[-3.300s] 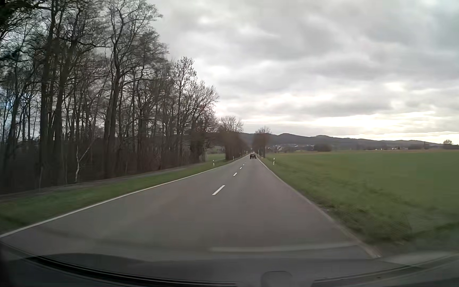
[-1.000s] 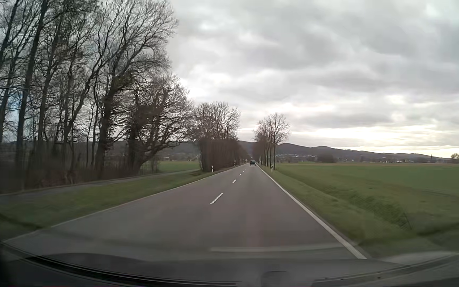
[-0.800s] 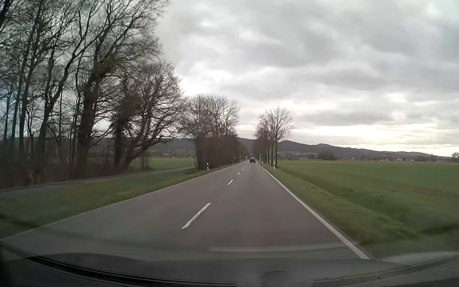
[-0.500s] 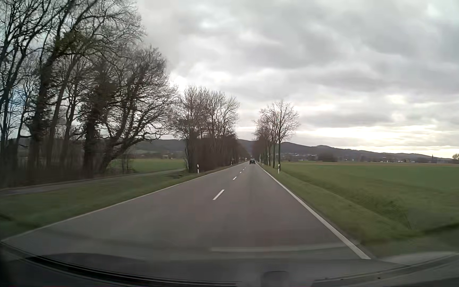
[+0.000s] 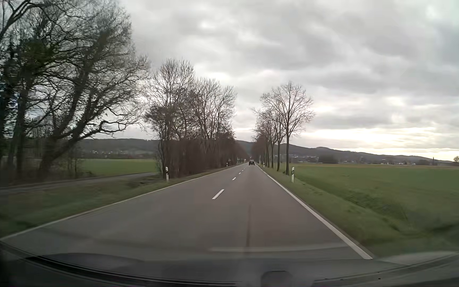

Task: Follow the waypoints while adhering to traffic rules and regulations

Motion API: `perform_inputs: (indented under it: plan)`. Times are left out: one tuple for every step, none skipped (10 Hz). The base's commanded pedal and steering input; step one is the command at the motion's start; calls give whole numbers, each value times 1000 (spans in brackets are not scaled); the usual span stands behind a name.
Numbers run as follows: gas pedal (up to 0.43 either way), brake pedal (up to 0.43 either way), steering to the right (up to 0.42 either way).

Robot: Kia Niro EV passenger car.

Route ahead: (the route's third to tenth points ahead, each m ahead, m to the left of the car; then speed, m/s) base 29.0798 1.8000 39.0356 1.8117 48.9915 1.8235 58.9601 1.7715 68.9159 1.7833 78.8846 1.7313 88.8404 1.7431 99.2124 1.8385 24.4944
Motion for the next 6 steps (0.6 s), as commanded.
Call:
perform_inputs:
  plan:
    - [598,0,5]
    - [598,0,5]
    - [598,0,4]
    - [598,0,4]
    - [598,0,4]
    - [598,0,3]
